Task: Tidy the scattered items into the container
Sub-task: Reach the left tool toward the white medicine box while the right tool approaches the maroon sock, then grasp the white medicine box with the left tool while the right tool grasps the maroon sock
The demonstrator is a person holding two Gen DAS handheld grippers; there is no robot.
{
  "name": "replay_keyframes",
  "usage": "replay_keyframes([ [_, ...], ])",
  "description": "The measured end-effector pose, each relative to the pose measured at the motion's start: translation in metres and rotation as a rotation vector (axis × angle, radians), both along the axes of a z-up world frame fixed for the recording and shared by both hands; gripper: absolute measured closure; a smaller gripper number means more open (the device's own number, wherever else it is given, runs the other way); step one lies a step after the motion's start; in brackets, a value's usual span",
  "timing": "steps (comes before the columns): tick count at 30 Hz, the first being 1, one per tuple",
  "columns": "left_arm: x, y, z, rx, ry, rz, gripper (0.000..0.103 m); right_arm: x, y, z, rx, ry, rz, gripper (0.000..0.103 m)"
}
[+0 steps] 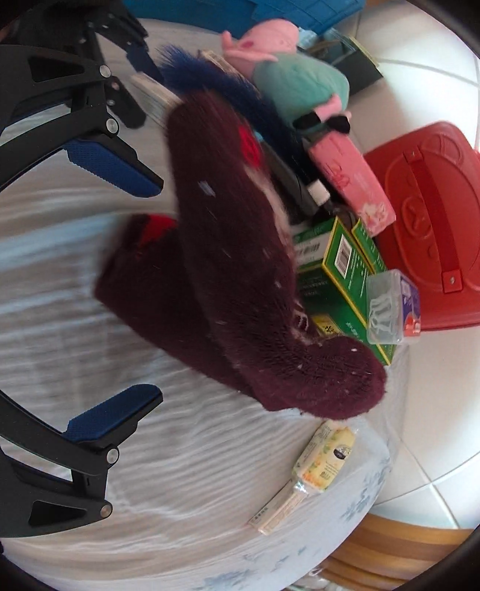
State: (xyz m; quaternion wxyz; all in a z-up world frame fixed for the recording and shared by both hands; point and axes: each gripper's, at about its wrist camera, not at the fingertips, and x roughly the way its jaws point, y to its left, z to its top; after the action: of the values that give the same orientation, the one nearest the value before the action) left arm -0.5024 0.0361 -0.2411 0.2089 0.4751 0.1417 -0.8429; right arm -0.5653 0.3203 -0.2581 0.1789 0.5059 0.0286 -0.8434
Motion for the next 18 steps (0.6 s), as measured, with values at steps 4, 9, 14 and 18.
replay_keyframes([
  [4,-0.002,0.003,0.001,0.001,0.007,-0.009,0.054,-0.005,-0.008,-0.008,0.006,0.028,0.013,0.000],
  [9,0.002,0.004,0.000,0.000,0.015,-0.002,0.054,-0.002,-0.008,-0.009,-0.006,0.045,-0.008,0.000],
  [14,0.004,0.004,0.000,0.002,0.011,0.006,0.056,0.006,-0.021,-0.013,0.094,0.074,0.009,0.001],
  [18,0.004,0.008,0.003,0.016,0.014,-0.014,0.083,0.016,-0.025,-0.006,0.116,0.095,0.021,0.043],
])
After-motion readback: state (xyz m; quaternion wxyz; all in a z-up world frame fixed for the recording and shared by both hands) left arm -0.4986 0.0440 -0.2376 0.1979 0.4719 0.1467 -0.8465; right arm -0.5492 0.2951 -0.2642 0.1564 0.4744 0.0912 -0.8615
